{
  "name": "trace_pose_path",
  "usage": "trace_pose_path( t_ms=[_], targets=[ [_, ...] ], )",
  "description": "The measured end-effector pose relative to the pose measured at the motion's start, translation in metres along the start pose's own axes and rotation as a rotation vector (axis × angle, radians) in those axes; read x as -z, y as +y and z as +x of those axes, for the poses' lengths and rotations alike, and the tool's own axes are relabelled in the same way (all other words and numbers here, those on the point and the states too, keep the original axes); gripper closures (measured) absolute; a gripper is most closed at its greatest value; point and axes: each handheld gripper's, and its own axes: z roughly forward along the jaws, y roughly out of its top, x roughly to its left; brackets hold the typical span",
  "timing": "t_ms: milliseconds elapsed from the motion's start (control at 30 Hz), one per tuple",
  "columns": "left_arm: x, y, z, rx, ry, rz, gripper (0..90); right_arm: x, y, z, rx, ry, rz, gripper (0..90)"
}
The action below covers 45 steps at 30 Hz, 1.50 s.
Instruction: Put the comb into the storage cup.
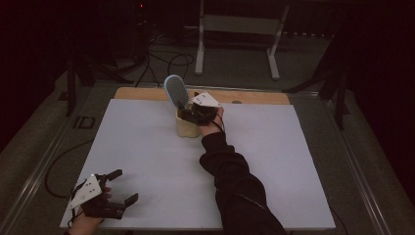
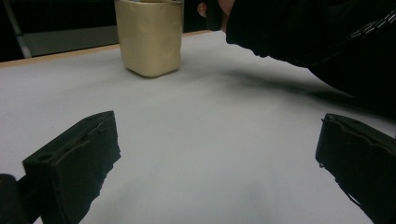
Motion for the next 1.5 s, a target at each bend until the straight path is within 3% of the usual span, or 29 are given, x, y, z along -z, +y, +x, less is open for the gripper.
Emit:
trace_pose_path(
  t_ms=[67,567,967,1167,1500],
  targets=[
    [0.000,0.000,0.000,-0.001,0.001,0.000,0.0,0.001,-0.002,-0.001,-0.007,0.027,0.018,16.7],
    [0.000,0.000,0.000,-0.005,0.002,0.003,0.0,0.004,0.002,0.001,-0.034,0.080,0.028,9.6],
    [0.000,0.000,-0.001,-0.009,0.007,0.005,0.0,0.009,0.004,-0.001,-0.046,0.127,0.058,9.2],
    [0.000,0.000,0.000,-0.009,0.008,0.005,0.0,0.013,0.009,-0.003,-0.077,0.179,0.058,9.3],
    [0.001,0.000,-0.001,-0.013,0.010,0.009,0.0,0.020,0.013,-0.004,-0.038,0.181,0.087,8.9]
  ],
)
